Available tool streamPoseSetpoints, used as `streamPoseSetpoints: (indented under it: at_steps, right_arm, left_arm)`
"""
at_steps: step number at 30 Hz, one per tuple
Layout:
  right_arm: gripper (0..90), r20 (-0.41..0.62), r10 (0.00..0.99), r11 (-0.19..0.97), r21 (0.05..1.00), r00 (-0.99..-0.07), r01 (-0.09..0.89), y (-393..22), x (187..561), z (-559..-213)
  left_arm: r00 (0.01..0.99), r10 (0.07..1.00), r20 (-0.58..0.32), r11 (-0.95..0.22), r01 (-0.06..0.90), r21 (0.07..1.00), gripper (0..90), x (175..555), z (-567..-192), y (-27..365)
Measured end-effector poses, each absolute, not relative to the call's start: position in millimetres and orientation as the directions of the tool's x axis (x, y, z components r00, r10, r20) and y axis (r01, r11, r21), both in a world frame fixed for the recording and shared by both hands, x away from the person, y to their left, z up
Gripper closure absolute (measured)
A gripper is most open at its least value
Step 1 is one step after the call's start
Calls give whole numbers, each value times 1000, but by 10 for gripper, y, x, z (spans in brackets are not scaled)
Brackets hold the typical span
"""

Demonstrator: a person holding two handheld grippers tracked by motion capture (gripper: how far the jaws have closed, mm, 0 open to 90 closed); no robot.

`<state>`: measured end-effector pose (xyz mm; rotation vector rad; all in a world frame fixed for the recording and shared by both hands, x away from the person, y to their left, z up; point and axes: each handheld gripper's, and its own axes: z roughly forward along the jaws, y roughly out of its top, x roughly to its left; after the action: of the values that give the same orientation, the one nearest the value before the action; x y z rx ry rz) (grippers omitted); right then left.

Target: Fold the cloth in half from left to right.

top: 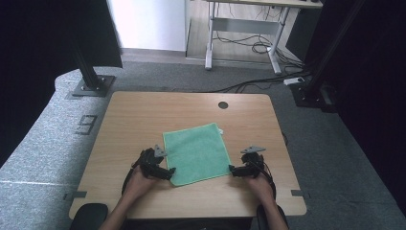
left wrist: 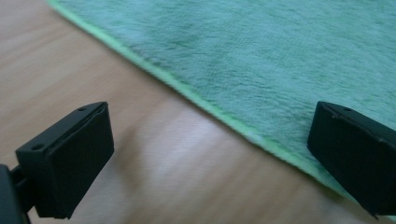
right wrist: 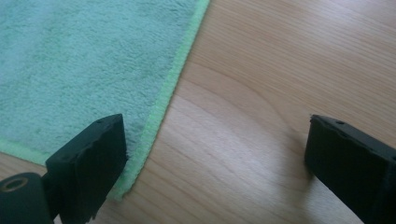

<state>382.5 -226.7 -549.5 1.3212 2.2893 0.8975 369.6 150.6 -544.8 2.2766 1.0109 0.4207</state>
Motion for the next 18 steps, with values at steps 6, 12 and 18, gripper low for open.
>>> streamPoseSetpoints:
  at_steps: [6, 12, 18]
  right_arm:
    - [56, 14, 886, 333, 678, -464, 655, -2423, 3857, -5501]
    - [50, 14, 885, 330, 686, -465, 649, -2434, 3851, -5512]
    - [33, 15, 886, 324, 696, -464, 641, -2445, 3845, -5529]
  left_arm:
    - [682, 731, 17, -534, 556, 636, 2, 3662, -5455, 1415]
    - [669, 743, 24, -523, 557, 645, 0, 3741, -5408, 1491]
    - [630, 776, 16, -473, 564, 677, 0, 3929, -5308, 1635]
